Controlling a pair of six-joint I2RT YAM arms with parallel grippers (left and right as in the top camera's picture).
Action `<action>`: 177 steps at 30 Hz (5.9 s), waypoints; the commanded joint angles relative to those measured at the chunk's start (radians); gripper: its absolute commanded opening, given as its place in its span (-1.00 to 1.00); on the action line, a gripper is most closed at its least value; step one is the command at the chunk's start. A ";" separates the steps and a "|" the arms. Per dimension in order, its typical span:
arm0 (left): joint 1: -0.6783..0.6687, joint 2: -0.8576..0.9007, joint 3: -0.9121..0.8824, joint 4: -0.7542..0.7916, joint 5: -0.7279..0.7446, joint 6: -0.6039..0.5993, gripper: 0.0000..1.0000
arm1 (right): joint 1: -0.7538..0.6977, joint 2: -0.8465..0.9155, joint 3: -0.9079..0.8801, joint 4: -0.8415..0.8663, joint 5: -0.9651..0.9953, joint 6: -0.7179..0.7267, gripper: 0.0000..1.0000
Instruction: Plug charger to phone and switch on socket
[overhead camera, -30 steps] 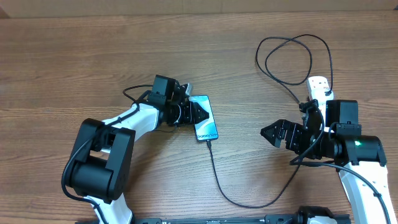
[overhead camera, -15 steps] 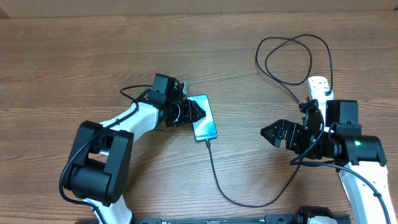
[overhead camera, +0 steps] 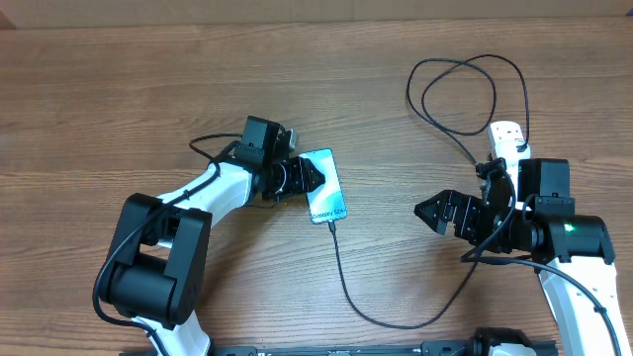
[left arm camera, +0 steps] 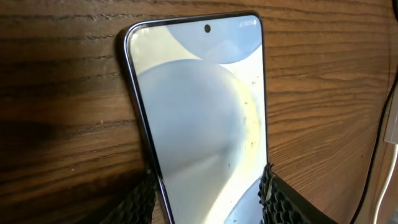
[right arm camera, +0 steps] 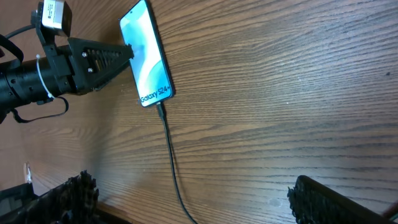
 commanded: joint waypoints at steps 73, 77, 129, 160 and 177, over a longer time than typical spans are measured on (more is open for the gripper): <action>-0.263 -1.356 0.076 -0.968 -0.925 -0.407 0.99 | -0.387 0.463 0.480 -0.167 0.508 0.452 -0.93; -0.263 -1.356 0.076 -0.968 -0.924 -0.407 0.99 | -0.391 0.482 0.484 -0.169 0.474 0.454 -0.92; -0.263 -1.356 0.076 -0.968 -0.925 -0.407 0.99 | -0.414 1.078 0.882 -0.199 0.364 0.495 -0.92; -0.263 -1.356 0.076 -0.968 -0.924 -0.407 0.99 | -0.360 1.110 0.855 -0.147 0.363 0.494 -0.92; -0.263 -1.356 0.076 -0.968 -0.925 -0.407 0.99 | -0.344 1.146 0.855 -0.140 0.360 0.490 -0.92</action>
